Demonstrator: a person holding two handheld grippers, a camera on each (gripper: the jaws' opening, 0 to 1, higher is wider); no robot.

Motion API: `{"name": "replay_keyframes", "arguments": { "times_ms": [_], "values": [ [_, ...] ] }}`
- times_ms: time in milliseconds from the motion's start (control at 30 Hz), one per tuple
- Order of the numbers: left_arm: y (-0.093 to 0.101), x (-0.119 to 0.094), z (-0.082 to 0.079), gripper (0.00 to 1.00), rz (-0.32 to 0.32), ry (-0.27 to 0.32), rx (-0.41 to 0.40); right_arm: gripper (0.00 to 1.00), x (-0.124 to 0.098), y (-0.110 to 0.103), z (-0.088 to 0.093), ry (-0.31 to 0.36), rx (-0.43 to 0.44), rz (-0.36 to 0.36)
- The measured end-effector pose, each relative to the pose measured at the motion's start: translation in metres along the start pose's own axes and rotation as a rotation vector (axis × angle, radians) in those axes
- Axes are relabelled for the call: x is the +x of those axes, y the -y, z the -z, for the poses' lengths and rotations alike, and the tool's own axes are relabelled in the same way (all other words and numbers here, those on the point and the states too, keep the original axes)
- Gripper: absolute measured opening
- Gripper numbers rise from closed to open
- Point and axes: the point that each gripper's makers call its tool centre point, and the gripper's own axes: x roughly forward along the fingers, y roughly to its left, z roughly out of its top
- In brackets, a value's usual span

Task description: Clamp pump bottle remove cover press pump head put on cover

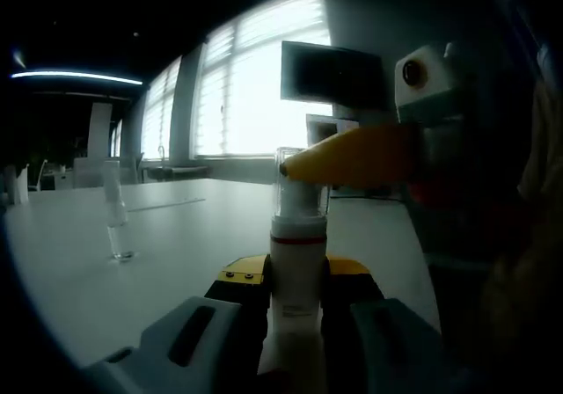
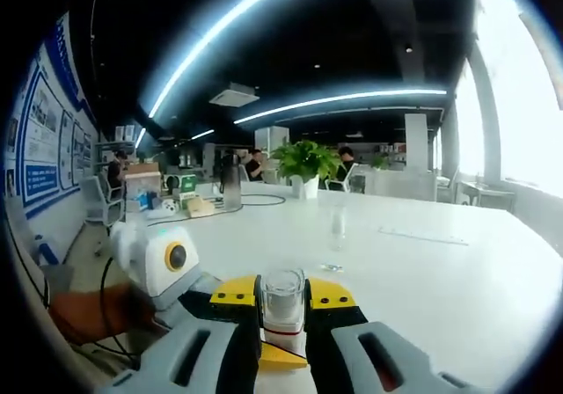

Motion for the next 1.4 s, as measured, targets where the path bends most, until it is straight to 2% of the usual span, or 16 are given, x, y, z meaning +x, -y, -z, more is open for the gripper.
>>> {"name": "replay_keyframes", "arguments": {
  "times_ms": [367,667,967,1133,1400],
  "values": [
    [0.0007,0.0004,-0.0002,0.13,0.0,-0.001,0.0,0.14,0.0001,0.0002,0.0001,-0.002,0.003,0.014],
    [0.0007,0.0009,0.0001,0.13,-0.001,-0.002,-0.002,0.14,-0.0004,0.0013,0.0011,0.012,0.016,0.06],
    [0.001,0.0008,0.0001,0.13,0.0,-0.002,-0.001,0.14,-0.001,0.0026,0.0011,0.031,0.035,0.07],
    [0.0009,0.0007,0.0004,0.13,-0.001,-0.001,-0.002,0.14,-0.0004,-0.0018,0.002,0.024,-0.06,0.085],
    [0.0001,0.0008,0.0006,0.13,-0.002,-0.002,-0.005,0.14,0.0001,0.0014,0.0016,0.026,-0.05,0.076]
  ]
}}
